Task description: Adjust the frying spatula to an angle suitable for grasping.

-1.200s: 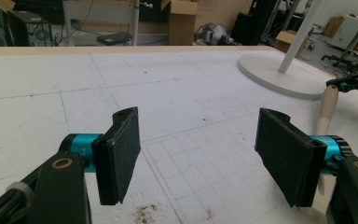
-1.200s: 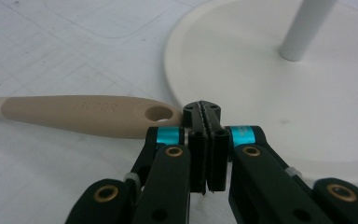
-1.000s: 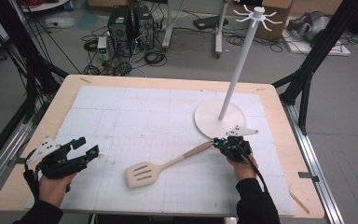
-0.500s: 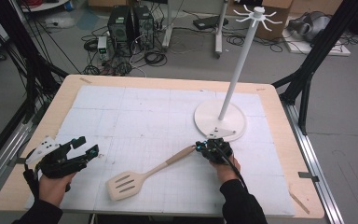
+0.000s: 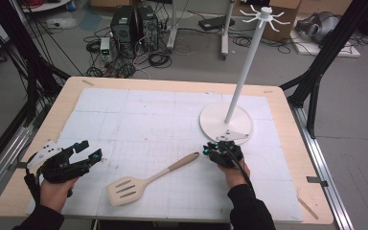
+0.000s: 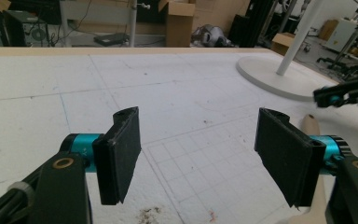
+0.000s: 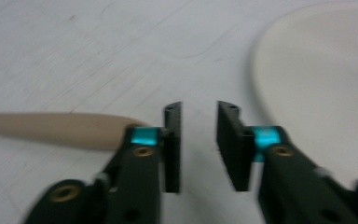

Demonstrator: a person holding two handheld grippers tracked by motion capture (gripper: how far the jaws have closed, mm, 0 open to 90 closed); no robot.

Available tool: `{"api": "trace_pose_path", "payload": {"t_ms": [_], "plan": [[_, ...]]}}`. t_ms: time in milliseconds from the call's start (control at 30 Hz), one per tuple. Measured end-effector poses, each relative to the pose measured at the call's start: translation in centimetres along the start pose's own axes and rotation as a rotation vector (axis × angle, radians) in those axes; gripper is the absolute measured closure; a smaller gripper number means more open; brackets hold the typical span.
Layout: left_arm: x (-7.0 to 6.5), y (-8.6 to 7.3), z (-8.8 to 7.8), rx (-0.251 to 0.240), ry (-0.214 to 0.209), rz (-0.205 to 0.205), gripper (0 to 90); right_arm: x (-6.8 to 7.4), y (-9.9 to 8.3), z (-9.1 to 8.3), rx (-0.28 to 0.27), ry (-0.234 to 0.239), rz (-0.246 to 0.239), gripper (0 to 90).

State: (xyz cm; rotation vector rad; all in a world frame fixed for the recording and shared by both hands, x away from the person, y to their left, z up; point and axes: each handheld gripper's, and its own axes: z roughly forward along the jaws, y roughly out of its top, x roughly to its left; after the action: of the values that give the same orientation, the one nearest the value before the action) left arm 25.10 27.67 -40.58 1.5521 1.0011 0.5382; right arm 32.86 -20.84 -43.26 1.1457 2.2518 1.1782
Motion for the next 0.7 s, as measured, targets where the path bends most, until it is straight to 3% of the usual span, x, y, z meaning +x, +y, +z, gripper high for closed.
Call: {"api": "trace_pose_path", "payload": {"t_ms": [33,100,133,200,233,267,300,333,367,400,433,533,600,700], "plan": [[0.0,0.0,0.1,0.01,-0.008,0.0,31.2,-0.7,0.0,-1.6,-0.043,-0.046,0.065,52.1],[-0.1,0.0,0.1,0.013,-0.013,0.001,31.2,-1.5,0.0,-3.5,-0.066,-0.07,0.109,41.5],[-0.1,0.0,0.1,0.015,-0.015,0.005,31.2,-1.5,0.0,-3.5,-0.066,-0.07,0.109,41.5],[-0.2,0.0,0.2,0.016,-0.018,0.014,31.2,-2.0,-0.3,-5.4,-0.079,-0.107,0.101,32.4],[-0.3,0.1,0.2,0.013,-0.004,0.021,29.7,-2.2,-1.0,-7.4,-0.097,-0.145,0.086,26.2],[-0.3,0.1,0.2,0.013,-0.004,0.021,29.3,-2.2,-1.0,-7.4,-0.097,-0.145,0.086,26.2],[-0.2,0.1,0.2,0.014,-0.006,0.016,29.0,-2.3,-1.8,-9.2,-0.124,-0.169,0.081,18.8],[-0.3,0.1,0.2,0.008,-0.009,0.009,29.0,-2.3,-1.8,-9.2,-0.124,-0.169,0.081,18.8],[-0.3,0.1,0.2,0.0,-0.021,-0.003,28.0,-2.4,-2.7,-11.0,-0.174,-0.194,0.086,17.9],[-0.3,0.1,0.2,0.0,-0.021,-0.003,27.0,-2.4,-2.7,-11.0,-0.174,-0.194,0.086,17.9],[-0.4,0.2,0.2,-0.013,-0.021,-0.001,25.3,-2.6,-3.6,-12.6,-0.211,-0.207,0.093,17.0],[-0.7,0.3,0.1,-0.033,0.002,0.008,18.1,-2.7,-4.2,-13.8,-0.23,-0.227,0.083,16.7],[-0.8,0.4,0.0,-0.053,-0.004,0.004,17.5,-2.5,-4.9,-15.3,-0.242,-0.252,0.061,16.7],[-1.2,0.6,-0.1,-0.062,-0.026,0.026,17.9,-2.5,-5.3,-16.2,-0.256,-0.26,0.083,16.8]]}}
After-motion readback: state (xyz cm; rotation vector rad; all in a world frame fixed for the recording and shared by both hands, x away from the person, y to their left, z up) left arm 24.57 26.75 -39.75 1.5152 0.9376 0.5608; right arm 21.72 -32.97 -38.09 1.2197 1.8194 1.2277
